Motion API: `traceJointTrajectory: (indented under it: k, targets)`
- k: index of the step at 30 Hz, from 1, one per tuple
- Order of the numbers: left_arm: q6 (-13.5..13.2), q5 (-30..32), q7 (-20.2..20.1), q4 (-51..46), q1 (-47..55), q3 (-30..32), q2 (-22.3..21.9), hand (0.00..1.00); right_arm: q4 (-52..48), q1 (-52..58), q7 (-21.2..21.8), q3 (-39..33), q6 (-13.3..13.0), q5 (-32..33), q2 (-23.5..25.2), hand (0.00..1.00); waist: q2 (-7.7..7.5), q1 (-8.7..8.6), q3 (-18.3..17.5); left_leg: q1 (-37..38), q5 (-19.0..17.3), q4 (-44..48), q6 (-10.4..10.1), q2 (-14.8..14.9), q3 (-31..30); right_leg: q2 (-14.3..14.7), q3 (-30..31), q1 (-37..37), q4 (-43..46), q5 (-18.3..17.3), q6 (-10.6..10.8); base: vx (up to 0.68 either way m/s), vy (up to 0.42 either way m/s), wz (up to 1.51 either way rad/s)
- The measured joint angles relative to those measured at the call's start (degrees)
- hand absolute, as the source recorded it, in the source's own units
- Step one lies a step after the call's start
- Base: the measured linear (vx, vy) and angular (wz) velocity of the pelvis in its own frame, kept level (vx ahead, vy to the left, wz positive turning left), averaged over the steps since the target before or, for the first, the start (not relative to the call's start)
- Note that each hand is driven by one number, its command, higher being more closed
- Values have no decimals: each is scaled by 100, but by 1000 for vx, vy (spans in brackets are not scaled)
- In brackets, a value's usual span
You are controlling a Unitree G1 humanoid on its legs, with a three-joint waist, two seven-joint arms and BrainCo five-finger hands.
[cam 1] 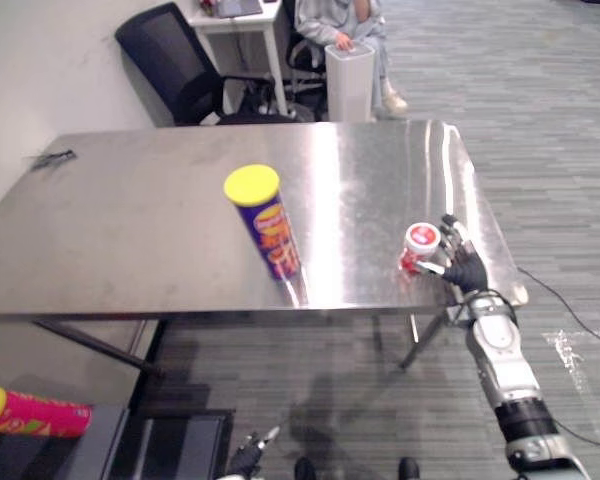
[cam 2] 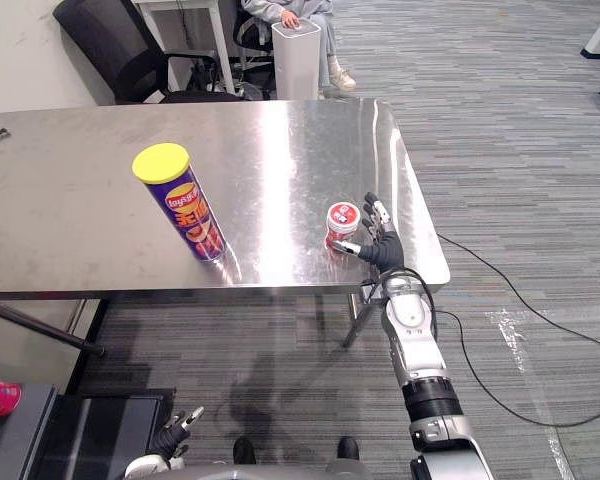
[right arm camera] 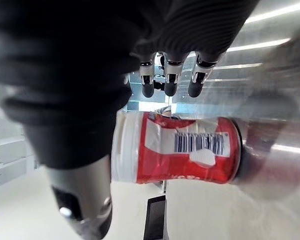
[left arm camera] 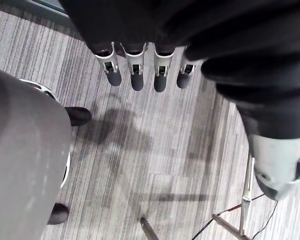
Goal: Put the gum and the chips on the shelf.
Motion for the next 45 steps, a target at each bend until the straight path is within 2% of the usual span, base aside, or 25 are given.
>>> traceJointTrajectory:
  k: [13, 14, 20, 26, 36, 41, 45]
  targets:
    - [45, 170, 125, -46, -80, -3, -2, 0, 399, -403, -118, 124, 39, 4, 168, 0, -18, 13, 143, 9, 15, -2, -20, 29, -23, 22, -46, 92, -87, 66, 1, -6, -5, 0]
    - [45, 170, 131, -52, -80, -3, -2, 0, 418, -425, -122, 128, 41, 3, 168, 100, -18, 14, 148, 9, 17, -2, -19, 30, -23, 23, -46, 93, -87, 66, 0, -48, -29, 0]
    - [47, 168, 160, -139, -84, -2, -4, 0, 454, -531, -239, 144, 66, 5, 232, 100, -24, 39, 242, 15, 43, -29, -25, 39, -25, 31, -49, 98, -86, 74, -9, -35, -18, 0]
    - [47, 168, 168, -209, -85, 1, -8, 0, 453, -555, -272, 145, 83, 5, 395, 100, -26, 137, 245, 15, 43, -12, -26, 40, -28, 33, -59, 110, -108, 74, -8, 0, 0, 0]
    - [49, 172, 171, -211, -84, 13, -10, 0, 423, -549, -295, 141, 88, 0, 400, 100, -26, 133, 245, 16, 43, -5, -26, 42, -21, 32, -54, 115, -124, 85, 9, 0, 0, 0]
    - [54, 212, 185, -218, -83, 34, -10, 0, -70, -423, -341, 67, 88, -8, 517, 100, -27, 127, 245, 18, 41, -3, -28, 49, -1, 35, -42, 115, -137, 87, 11, 0, 0, 0]
    - [55, 221, 213, -222, -81, 85, -12, 0, -924, -99, -315, -58, 72, -8, 523, 100, -38, 129, 252, 27, 38, -2, -33, 78, 17, 35, -33, 117, -135, 88, 12, 0, 0, -1]
